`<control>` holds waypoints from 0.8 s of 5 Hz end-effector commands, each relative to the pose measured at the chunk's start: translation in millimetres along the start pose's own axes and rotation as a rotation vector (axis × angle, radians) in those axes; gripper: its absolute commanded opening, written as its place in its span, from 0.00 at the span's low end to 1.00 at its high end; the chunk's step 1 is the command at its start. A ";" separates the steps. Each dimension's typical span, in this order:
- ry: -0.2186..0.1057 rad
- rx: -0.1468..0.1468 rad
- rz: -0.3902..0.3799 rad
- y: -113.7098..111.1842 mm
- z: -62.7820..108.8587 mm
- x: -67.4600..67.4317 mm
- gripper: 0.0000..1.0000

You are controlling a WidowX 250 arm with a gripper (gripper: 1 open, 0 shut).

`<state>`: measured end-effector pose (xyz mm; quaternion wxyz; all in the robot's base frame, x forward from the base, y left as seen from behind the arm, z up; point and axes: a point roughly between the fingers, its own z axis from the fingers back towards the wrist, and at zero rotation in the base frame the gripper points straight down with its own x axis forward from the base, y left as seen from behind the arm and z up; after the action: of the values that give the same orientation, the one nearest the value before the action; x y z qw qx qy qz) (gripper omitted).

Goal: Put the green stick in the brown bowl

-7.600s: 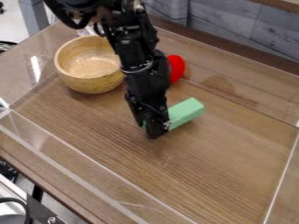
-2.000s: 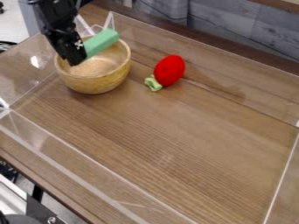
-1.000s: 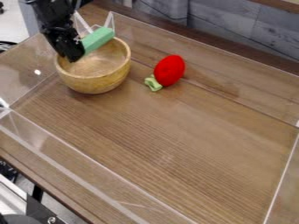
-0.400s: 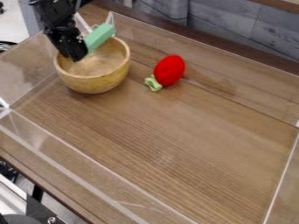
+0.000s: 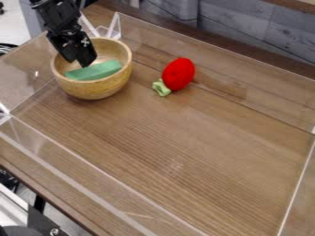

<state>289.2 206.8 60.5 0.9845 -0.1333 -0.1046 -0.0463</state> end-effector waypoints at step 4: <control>-0.031 0.056 0.023 7.0 25.7 7.7 1.00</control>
<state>288.8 208.4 63.9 0.9858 -0.1343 -0.0964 -0.0297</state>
